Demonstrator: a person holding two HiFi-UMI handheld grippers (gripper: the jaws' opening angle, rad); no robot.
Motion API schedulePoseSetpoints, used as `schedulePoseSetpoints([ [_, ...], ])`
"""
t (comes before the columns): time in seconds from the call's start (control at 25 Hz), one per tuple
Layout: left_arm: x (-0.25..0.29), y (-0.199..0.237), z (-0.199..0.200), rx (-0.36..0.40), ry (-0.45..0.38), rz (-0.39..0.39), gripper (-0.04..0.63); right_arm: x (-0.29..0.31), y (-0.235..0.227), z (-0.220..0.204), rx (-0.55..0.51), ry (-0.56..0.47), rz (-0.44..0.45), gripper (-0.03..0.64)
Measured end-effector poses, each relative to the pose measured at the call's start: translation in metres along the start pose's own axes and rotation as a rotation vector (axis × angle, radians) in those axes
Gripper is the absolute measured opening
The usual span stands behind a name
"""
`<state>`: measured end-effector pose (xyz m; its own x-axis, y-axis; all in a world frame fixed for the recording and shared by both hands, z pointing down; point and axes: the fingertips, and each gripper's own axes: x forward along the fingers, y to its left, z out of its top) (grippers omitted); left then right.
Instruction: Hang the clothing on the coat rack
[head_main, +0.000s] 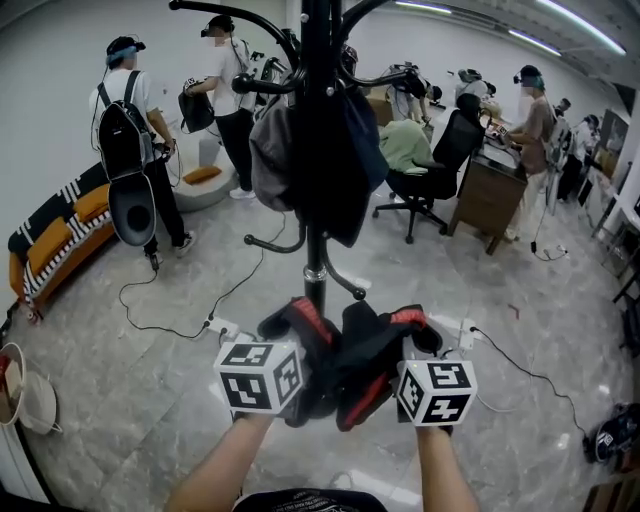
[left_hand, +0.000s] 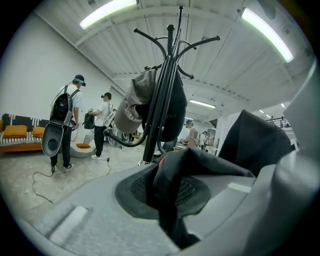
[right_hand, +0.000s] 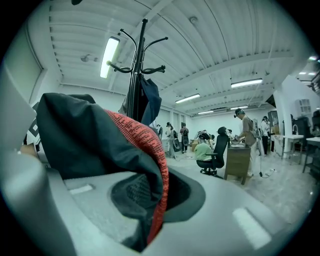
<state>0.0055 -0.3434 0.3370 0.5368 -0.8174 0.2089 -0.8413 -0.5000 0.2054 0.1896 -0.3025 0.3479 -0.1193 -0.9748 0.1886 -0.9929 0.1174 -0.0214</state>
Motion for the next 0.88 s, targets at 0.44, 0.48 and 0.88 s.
schedulePoseSetpoints([
  [0.44,0.015,-0.001,-0.015,-0.041,-0.009,0.119,0.028,0.025,-0.027,-0.013,-0.007,0.024,0.091,0.021],
  [0.48,0.016,0.0,-0.016,-0.047,-0.011,0.133,0.028,0.028,-0.029,-0.015,-0.008,0.026,0.1,0.021],
  [0.88,0.012,0.023,-0.015,-0.098,-0.05,0.249,0.028,0.049,-0.041,-0.02,-0.011,0.036,0.151,0.021],
])
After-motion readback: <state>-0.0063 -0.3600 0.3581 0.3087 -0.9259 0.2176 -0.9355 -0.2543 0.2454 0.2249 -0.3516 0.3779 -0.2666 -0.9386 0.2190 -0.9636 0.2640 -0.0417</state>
